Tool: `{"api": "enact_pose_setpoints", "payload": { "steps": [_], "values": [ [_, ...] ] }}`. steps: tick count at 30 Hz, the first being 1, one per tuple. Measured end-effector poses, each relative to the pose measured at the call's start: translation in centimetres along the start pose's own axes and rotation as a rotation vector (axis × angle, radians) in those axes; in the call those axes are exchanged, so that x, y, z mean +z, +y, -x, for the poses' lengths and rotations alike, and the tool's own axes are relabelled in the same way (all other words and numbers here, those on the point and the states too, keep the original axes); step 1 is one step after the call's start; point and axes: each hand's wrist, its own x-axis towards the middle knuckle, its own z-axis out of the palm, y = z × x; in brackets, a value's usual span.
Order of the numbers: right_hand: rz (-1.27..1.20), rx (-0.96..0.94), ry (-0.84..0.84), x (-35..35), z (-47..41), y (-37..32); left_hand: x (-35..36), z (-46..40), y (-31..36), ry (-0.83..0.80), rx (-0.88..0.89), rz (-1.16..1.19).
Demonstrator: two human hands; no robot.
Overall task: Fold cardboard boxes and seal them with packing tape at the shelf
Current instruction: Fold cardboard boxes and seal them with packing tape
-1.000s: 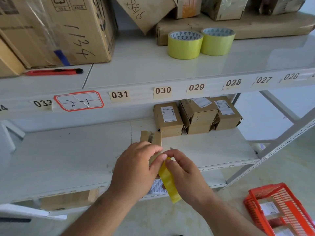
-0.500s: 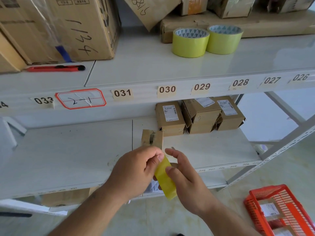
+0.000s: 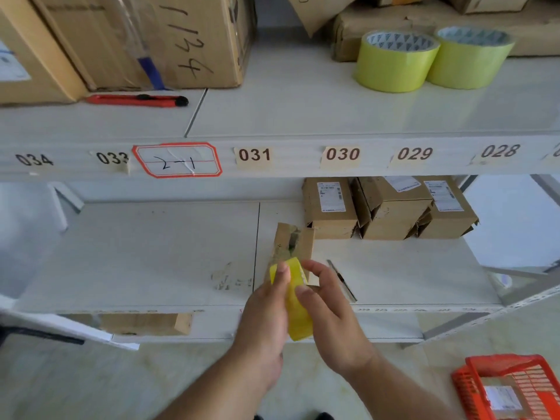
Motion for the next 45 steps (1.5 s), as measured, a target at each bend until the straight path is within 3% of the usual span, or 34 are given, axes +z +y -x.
{"api": "enact_pose_setpoints", "payload": {
  "steps": [4, 8, 10, 14, 16, 19, 22, 27, 31, 33, 36, 38, 39, 42, 45],
  "values": [
    [0.098, 0.068, 0.183, 1.1, -1.6, 1.7, 0.8, -0.7, -1.8, 0.171, 0.167, -0.118],
    [0.095, 0.299, 0.096, 2.1, -3.5, 1.8, -1.2, -2.2, -3.1, 0.225, 0.264, -0.306],
    [0.077, 0.419, 0.138, 2.0, -4.7, 2.5, -4.0, -4.1, -3.6, 0.215, 0.331, -0.545],
    [0.229, 0.399, 0.277, -0.3, -6.2, 4.7, -13.2, -12.4, -4.1, 0.327, 0.38, -1.236],
    [0.315, 0.431, 0.33, -1.5, -6.9, 5.4, -17.7, -17.4, -4.4, 0.412, 0.34, -1.554],
    [0.421, 0.583, 0.33, -1.7, -8.4, 6.4, -22.2, -23.1, -5.2, 0.436, 0.177, -1.76],
    [0.429, 0.607, 0.316, -1.1, -9.8, 8.2, -26.2, -27.7, -7.1, 0.444, 0.161, -1.77],
    [0.478, 0.583, 0.362, 0.0, -10.4, 10.2, -29.2, -32.1, -9.8, 0.335, 0.309, -1.64],
    [0.514, 0.584, 0.374, 1.5, -9.9, 11.2, -27.9, -30.3, -10.0, 0.147, 0.402, -1.592],
    [0.521, 0.614, 0.359, 2.5, -9.5, 11.6, -26.7, -28.3, -10.0, 0.08, 0.343, -1.677],
    [0.472, 0.643, 0.369, 3.4, -9.8, 12.0, -24.6, -26.6, -8.9, 0.157, 0.255, -1.736],
    [0.432, 0.67, 0.386, 3.5, -9.9, 11.8, -21.2, -25.3, -8.0, 0.135, 0.37, -1.577],
    [0.41, 0.665, 0.387, 3.4, -10.1, 11.7, -18.5, -24.2, -7.2, 0.076, 0.409, -1.385],
    [0.298, 0.655, 0.396, 3.8, -10.3, 12.1, -10.2, -21.3, -5.9, -0.193, 0.212, -0.928],
    [0.24, 0.669, 0.435, 4.9, -9.5, 14.0, -8.0, -20.5, -5.9, -0.174, 0.174, -0.918]
  ]
}}
